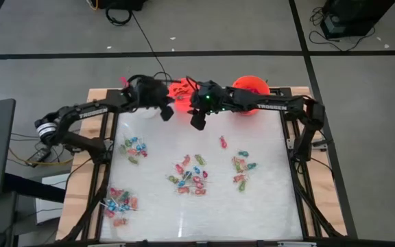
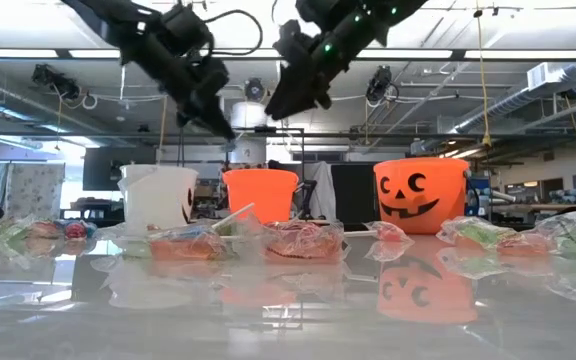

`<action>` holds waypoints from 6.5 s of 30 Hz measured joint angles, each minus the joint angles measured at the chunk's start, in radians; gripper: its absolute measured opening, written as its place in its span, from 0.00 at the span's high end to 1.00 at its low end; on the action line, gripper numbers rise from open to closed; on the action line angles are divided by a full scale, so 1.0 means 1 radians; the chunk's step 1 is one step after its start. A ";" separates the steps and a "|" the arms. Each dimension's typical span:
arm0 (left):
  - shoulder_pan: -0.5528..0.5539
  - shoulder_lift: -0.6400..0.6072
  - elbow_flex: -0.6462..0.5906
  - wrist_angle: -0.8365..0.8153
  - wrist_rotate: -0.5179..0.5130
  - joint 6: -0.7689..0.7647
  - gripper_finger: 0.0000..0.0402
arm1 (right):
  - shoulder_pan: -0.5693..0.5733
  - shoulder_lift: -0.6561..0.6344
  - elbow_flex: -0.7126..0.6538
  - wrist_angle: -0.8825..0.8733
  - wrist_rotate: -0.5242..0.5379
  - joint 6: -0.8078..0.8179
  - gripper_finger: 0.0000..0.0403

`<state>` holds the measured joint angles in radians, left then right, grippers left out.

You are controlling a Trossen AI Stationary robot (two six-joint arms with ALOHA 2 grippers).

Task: Sort candy by brand, put in halloween buckets
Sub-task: Put the blue lollipop into the left orange bucket, then put the green lollipop into the left orange bucket

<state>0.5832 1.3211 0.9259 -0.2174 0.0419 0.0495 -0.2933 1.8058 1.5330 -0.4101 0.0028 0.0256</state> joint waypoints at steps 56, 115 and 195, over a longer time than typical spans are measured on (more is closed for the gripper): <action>-0.206 -0.226 -0.319 -0.554 -0.112 -0.317 0.75 | 0.030 -0.320 -0.587 0.486 -0.113 0.166 0.63; -0.207 0.042 0.203 -0.385 -0.176 -0.216 1.00 | 0.103 -0.387 -0.586 0.460 -0.085 0.132 0.63; -0.485 -0.131 -0.289 -0.921 -0.415 -1.280 0.40 | 0.110 -0.387 -0.586 0.397 -0.056 0.134 0.63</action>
<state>0.0978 1.1904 0.6369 -1.1387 -0.3727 -1.2300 -0.1829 1.4189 0.9466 -0.0136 -0.0532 0.1599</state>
